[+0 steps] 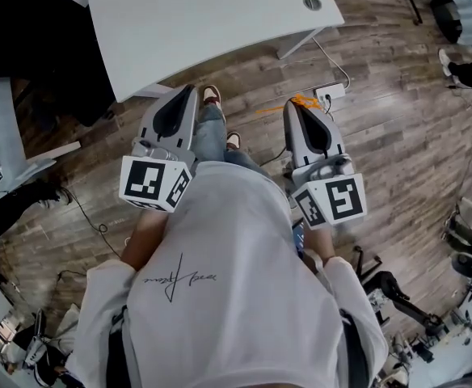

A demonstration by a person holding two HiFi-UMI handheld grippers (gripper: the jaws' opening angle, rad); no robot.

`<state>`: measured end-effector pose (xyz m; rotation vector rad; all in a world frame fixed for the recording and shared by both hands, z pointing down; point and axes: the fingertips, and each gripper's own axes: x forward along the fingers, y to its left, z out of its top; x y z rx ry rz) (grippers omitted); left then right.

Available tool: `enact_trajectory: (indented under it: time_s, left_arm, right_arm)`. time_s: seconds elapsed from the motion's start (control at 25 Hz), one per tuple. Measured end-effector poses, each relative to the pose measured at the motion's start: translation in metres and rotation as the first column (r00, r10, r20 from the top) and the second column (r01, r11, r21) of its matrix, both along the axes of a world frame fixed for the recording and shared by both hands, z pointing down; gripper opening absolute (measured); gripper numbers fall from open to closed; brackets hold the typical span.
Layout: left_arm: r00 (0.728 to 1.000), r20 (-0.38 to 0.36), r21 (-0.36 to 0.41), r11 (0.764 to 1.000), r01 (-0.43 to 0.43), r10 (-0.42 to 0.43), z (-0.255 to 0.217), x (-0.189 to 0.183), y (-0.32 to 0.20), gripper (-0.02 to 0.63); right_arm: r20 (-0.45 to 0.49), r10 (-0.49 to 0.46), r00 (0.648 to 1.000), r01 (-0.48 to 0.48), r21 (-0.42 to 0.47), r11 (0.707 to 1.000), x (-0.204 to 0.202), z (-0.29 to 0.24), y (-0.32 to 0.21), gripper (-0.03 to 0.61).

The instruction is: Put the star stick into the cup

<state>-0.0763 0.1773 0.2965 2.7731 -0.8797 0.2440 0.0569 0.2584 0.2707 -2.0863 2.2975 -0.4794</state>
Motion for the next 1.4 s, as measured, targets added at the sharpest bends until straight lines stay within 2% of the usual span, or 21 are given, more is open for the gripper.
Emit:
enact_trajectory:
  time_s: [0.48,0.76,1.08,1.4]
  left_arm:
    - [1.000,-0.002,-0.013,1.000,0.008,-0.008,-0.001,0.020,-0.065,0.008]
    - [1.000,-0.012,-0.026,1.000,-0.004,0.004,-0.002,0.034,-0.105,0.008]
    - [0.999,-0.041,-0.010,1.000,0.004,-0.005,-0.009,0.033,-0.150,0.008]
    - [0.998,-0.059,-0.012,1.000,-0.029,0.028,-0.011,0.039,-0.178,0.008]
  right_arm:
    - [-0.003,-0.022,1.000,0.022,-0.006,1.000,0.016,-0.004,-0.067,0.015]
    - [0.001,-0.023,1.000,0.023,-0.040,0.999,0.025,0.001,-0.109,0.015]
    - [-0.020,-0.052,0.998,0.051,-0.047,0.998,0.021,-0.004,-0.156,0.015]
    - [-0.054,-0.068,0.996,0.066,-0.037,0.997,0.019,-0.014,-0.193,0.015]
